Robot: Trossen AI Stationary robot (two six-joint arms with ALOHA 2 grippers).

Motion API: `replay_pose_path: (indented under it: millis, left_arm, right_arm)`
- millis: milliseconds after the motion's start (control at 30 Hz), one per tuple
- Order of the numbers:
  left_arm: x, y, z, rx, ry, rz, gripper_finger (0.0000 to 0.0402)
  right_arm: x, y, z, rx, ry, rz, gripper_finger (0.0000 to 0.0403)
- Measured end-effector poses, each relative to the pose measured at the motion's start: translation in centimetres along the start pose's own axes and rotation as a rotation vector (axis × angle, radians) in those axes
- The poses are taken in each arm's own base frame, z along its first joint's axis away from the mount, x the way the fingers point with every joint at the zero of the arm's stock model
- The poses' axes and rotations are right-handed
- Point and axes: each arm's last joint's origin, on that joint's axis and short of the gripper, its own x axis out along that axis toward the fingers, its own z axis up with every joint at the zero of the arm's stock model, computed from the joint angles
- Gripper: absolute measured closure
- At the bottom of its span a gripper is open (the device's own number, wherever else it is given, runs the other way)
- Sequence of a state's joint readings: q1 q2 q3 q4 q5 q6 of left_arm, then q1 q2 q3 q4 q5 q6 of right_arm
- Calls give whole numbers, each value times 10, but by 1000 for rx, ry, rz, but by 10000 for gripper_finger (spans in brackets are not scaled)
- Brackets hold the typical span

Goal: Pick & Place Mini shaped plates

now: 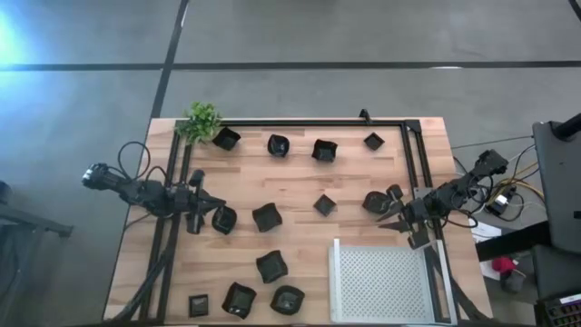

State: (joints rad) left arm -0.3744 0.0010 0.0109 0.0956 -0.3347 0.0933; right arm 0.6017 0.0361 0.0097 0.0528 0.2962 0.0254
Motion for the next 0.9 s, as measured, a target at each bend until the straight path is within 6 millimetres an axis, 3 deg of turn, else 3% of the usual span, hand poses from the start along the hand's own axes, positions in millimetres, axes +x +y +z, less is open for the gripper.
replay_pose_path:
  millis: [900]
  left_arm:
    - [0,0,0,0,-1,0,401]
  right_arm:
    - [0,0,1,4,-12,0,335]
